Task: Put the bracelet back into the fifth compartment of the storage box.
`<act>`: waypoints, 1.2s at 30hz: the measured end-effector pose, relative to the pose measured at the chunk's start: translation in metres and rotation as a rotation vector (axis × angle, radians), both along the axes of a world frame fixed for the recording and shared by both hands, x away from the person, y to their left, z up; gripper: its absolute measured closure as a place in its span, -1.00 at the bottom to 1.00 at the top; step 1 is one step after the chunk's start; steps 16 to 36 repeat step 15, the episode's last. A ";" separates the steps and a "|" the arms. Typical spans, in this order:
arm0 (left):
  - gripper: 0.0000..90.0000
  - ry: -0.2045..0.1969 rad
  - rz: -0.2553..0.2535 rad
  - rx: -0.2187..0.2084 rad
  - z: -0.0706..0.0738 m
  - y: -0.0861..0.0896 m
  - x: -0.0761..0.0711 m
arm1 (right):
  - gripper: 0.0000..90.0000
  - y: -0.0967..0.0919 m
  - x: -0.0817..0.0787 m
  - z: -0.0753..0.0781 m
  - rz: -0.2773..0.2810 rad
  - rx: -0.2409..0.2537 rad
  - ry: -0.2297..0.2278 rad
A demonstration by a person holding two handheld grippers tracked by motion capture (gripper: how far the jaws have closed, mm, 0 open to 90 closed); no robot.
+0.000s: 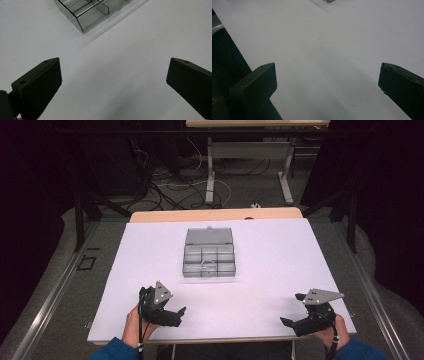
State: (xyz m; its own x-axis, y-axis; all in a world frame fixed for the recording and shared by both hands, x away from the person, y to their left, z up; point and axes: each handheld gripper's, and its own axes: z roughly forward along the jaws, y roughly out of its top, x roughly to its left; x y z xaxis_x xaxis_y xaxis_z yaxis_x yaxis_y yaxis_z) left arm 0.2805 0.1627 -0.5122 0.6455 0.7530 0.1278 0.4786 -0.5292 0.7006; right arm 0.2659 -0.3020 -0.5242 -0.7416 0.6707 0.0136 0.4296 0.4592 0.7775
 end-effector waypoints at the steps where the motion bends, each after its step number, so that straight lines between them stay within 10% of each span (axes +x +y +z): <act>1: -1.00 -0.005 0.001 -0.012 -0.001 0.000 -0.002 | -0.96 0.000 0.000 0.000 0.000 0.000 0.001; 36: -1.00 0.001 -0.015 -0.052 -0.006 0.015 -0.024 | -0.97 0.000 0.001 -0.001 -0.003 0.000 -0.003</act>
